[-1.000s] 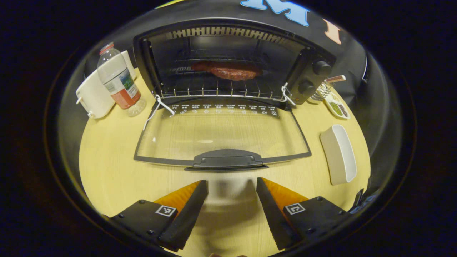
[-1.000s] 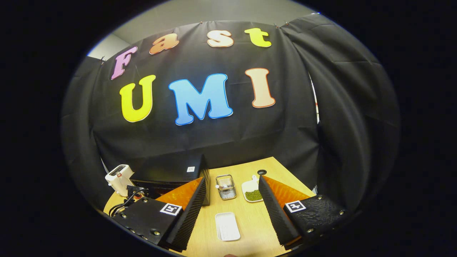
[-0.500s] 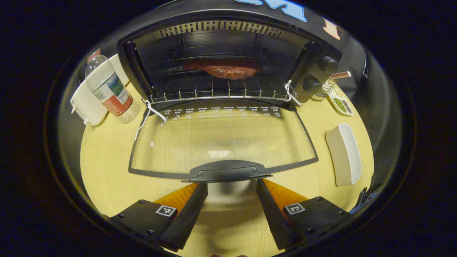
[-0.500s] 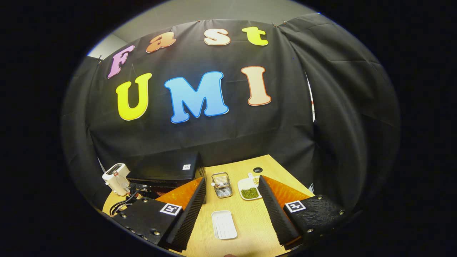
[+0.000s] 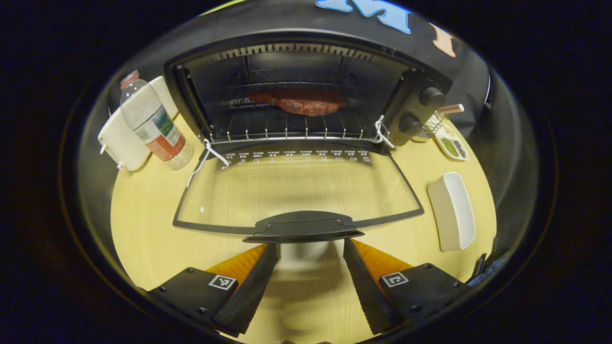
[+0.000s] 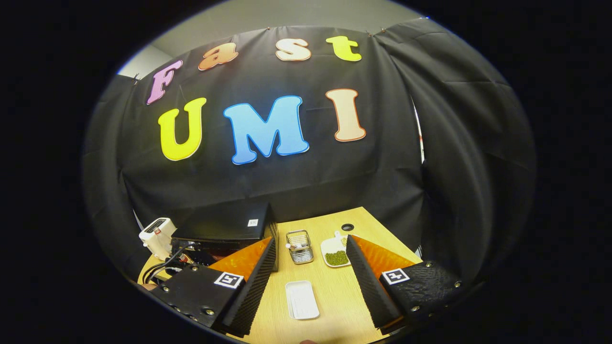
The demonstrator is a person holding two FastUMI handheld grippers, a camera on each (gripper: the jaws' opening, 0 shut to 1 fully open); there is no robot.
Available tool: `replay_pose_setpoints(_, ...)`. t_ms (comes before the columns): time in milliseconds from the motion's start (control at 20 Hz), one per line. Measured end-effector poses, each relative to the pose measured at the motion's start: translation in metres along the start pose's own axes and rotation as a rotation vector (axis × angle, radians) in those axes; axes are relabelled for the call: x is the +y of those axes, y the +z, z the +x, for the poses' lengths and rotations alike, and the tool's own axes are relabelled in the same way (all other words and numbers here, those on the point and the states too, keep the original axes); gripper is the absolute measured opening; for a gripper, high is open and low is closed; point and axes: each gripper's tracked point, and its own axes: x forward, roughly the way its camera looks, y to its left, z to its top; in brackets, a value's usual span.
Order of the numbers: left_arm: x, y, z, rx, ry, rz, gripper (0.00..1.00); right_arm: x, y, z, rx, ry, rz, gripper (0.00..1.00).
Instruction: Open the electric oven with the left hand, put the food in, and close the electric oven.
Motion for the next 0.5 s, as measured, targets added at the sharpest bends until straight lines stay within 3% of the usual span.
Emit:
replay_pose_setpoints(250,-0.003,0.012,-0.023,-0.081,-0.016,-0.037,0.91,0.001,0.002,-0.002,-0.005,0.008,0.015,0.9)
replay_pose_setpoints(500,-0.005,0.022,-0.038,-0.127,-0.013,-0.041,0.98,0.005,0.008,-0.003,-0.018,0.024,0.012,0.9)
